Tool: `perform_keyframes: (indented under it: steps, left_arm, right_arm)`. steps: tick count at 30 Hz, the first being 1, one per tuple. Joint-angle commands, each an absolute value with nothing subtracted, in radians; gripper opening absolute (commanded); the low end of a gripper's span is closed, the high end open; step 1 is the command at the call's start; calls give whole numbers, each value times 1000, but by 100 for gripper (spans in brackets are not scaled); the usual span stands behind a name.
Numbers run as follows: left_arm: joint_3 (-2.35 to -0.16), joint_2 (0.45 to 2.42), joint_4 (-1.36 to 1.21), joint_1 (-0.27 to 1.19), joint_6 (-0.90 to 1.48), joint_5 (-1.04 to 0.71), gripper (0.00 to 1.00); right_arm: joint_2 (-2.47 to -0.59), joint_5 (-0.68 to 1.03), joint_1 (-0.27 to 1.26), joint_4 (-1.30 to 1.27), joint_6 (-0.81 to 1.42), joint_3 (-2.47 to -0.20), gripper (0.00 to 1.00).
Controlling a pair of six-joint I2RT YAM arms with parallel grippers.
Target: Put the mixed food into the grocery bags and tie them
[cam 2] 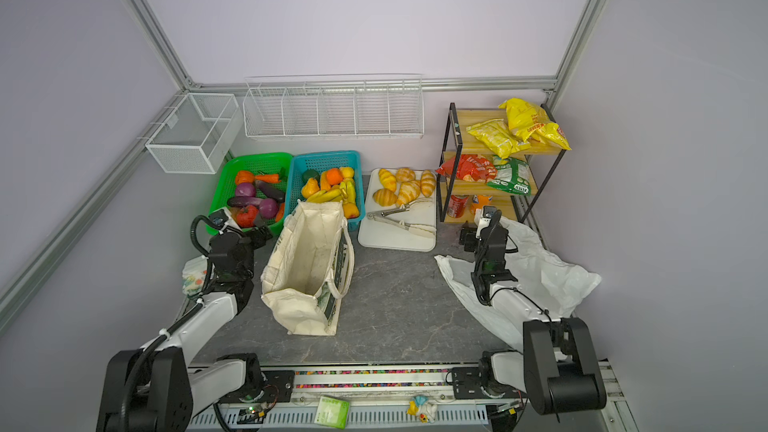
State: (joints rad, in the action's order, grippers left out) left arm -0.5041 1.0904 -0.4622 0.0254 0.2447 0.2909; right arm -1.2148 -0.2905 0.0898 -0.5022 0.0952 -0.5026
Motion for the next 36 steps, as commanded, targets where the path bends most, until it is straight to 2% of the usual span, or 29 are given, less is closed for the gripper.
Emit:
perform_keyframes:
  steps: [1,6,9,15,17,20,22,29,35,36]
  left_arm:
    - [-578,1003,-195,24,424,249,100]
    - [-713,883,35,25,486,23,94]
    - [-826,865,200,32,477,-110,88]
    - [-1039,978,650,146,274,-191,87]
    - [-1084,1035,771,151,233,-214,84]
    - [-1120,1104,872,159,192,-260,73]
    - [-1133,1132,876,162,191,-313,64]
    - [-1090,1146,655,213,346,-380,21]
    - [-1036,1144,418,270,511,-420,1]
    - [-1026,1144,370,270,546,-426,0]
  right_arm:
    - [-1135,-257,96,-287,284,-528,88]
    - [-1008,-194,175,-110,290,-598,89]
    - [-995,-129,247,-15,268,-664,90]
    - [-1039,-76,384,149,229,-773,92]
    - [-1054,-78,410,197,205,-802,92]
    - [-1070,-122,417,258,183,-842,91]
    - [-1065,-177,417,270,177,-855,91]
    - [-1016,-271,399,227,172,-828,91]
    - [-974,-219,280,201,191,-830,91]
    - [-979,-198,256,200,201,-836,91]
